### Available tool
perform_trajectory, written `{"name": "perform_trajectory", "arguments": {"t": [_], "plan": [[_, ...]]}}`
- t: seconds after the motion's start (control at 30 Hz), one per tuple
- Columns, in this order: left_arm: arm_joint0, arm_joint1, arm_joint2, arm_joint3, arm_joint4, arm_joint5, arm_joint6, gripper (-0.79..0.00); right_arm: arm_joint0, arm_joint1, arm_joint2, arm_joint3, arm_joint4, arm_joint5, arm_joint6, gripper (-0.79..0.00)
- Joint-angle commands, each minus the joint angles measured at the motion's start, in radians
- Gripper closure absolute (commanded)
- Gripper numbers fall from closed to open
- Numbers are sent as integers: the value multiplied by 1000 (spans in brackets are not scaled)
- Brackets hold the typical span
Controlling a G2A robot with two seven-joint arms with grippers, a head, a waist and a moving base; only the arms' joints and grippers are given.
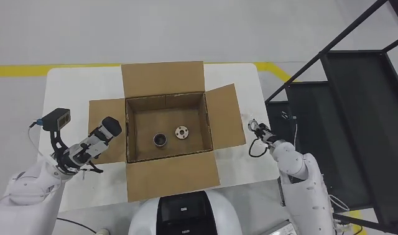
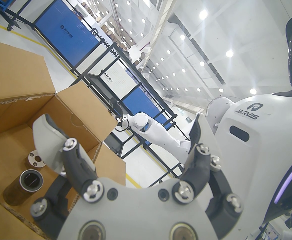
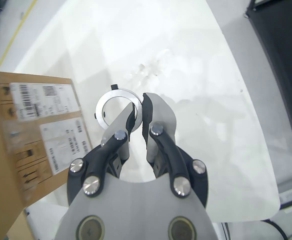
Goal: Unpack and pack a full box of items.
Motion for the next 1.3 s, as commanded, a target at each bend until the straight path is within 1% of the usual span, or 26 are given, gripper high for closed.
{"name": "perform_trajectory", "arguments": {"t": [0.0,0.13,0.33,0.47,0.6,0.63,0.7,0.73,0.83,0.97,1.03,1.1,1.2,1.27], "plan": [[0,0,0,0,0,0,0,-785,28,0,-29,31,-60,69,15,0],[0,0,0,0,0,0,0,-785,79,-2,-93,74,-150,171,34,0],[0,0,0,0,0,0,0,-785,124,-5,-150,126,-240,278,57,0],[0,0,0,0,0,0,0,-785,142,-7,-172,153,-258,318,68,0],[0,0,0,0,0,0,0,-785,162,-11,-194,179,-249,333,65,0],[0,0,0,0,0,0,0,-785,163,-11,-197,186,-246,338,62,-28],[0,0,0,0,0,0,0,-785,169,-13,-204,195,-244,348,56,-745],[0,0,0,0,0,0,0,-785,170,-14,-204,198,-236,351,53,-785],[0,0,0,0,0,0,0,-785,157,-15,-201,181,-222,365,26,-785],[0,0,0,0,0,0,0,-785,85,-16,-181,90,-193,400,-10,-785],[0,0,0,0,0,0,0,-785,39,-16,-173,27,-184,416,-30,-785],[0,0,0,0,0,0,0,-785,-10,-17,-160,-49,-152,411,-60,-785],[0,0,0,0,0,0,0,-785,-92,-20,-126,-167,-81,392,-139,-785],[0,0,0,0,0,0,0,-785,-152,-24,-101,-253,-28,379,-214,-785]]}}
